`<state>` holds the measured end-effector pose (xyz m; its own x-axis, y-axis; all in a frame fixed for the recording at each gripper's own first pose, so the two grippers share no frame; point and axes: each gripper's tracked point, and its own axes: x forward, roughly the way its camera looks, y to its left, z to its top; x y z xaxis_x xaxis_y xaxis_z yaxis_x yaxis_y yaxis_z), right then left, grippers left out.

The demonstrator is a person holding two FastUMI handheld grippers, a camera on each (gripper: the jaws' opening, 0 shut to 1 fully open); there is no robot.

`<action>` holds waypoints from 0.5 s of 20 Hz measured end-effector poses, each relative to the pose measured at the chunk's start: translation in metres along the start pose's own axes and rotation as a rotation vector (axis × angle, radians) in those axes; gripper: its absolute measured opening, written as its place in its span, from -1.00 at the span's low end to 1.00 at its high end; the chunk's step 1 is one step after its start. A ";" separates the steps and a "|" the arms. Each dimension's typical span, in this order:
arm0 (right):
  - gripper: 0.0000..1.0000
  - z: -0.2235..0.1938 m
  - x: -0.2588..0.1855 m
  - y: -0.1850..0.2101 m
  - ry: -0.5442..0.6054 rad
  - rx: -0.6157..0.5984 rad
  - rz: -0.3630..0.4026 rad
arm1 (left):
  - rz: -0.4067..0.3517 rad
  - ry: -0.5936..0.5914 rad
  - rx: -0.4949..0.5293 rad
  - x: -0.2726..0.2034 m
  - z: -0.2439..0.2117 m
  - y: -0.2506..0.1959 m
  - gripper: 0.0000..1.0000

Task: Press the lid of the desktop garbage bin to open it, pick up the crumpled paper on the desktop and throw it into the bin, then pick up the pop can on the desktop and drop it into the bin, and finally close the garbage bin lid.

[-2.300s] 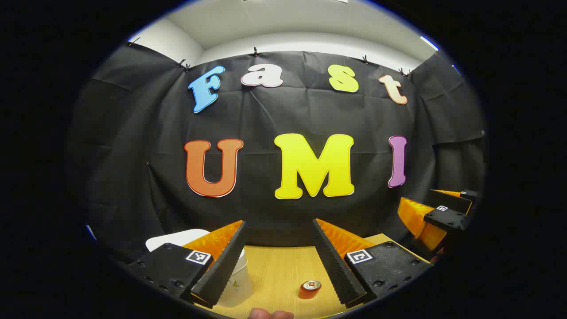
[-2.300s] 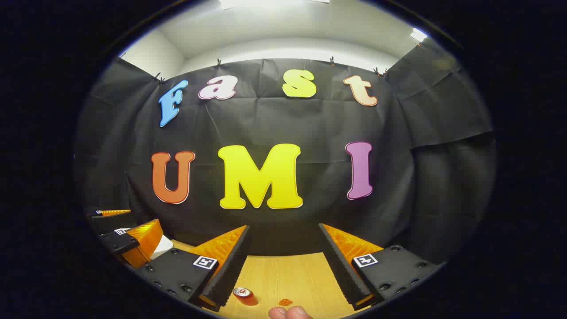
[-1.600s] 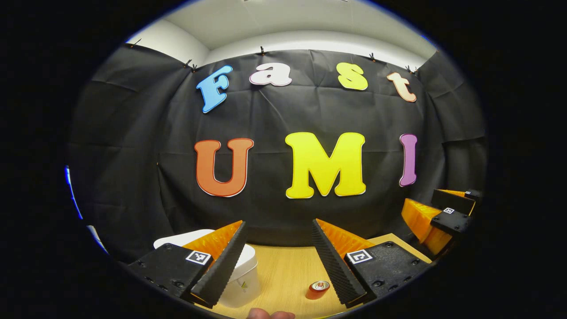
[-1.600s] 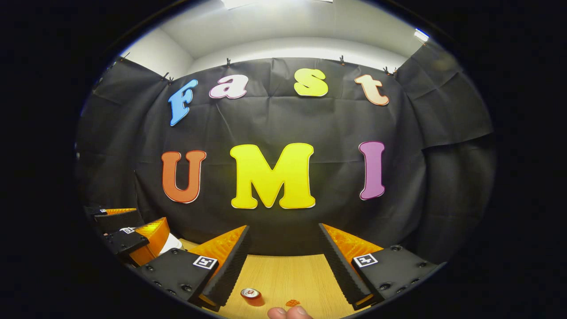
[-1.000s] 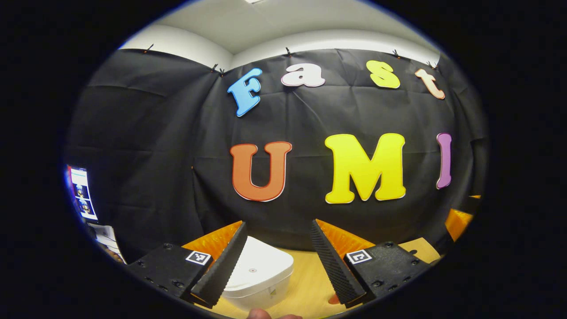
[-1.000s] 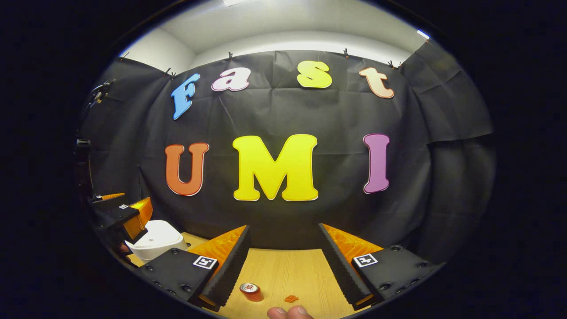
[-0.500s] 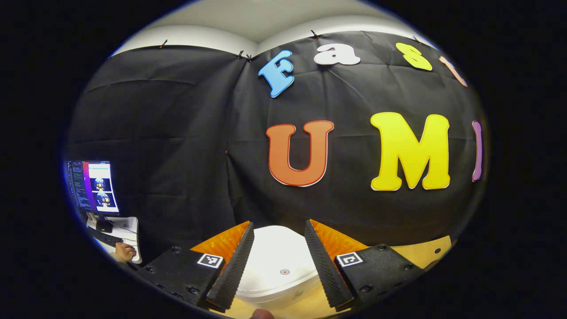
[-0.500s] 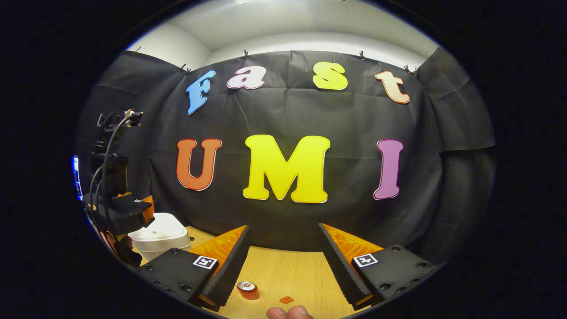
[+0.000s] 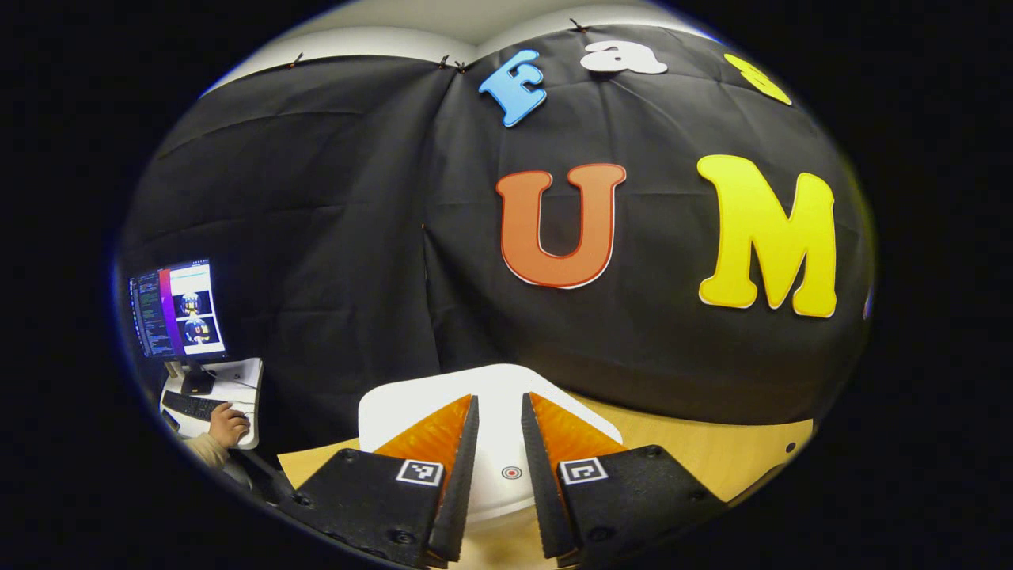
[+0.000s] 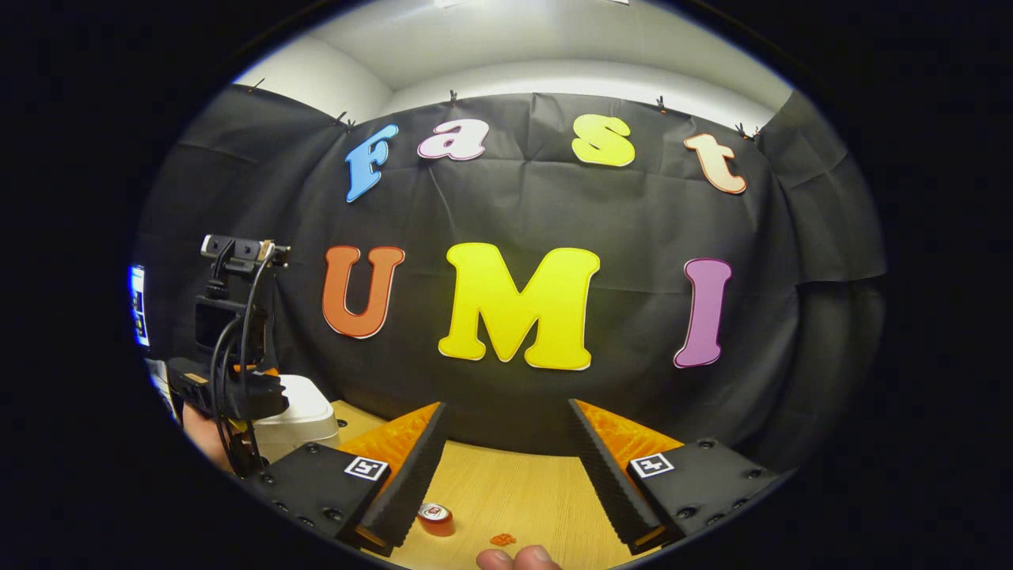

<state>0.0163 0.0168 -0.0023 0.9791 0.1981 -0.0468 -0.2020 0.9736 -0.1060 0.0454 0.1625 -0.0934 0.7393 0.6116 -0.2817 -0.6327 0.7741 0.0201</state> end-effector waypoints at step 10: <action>0.89 -0.026 0.005 -0.008 0.041 -0.001 -0.030 | 0.018 0.115 -0.019 0.001 -0.037 0.002 -0.94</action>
<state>0.0223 0.0074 -0.0278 0.9828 0.1643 -0.0847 -0.1730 0.9789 -0.1087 0.0367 0.1589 -0.1290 0.6973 0.6018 -0.3894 -0.6508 0.7592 0.0080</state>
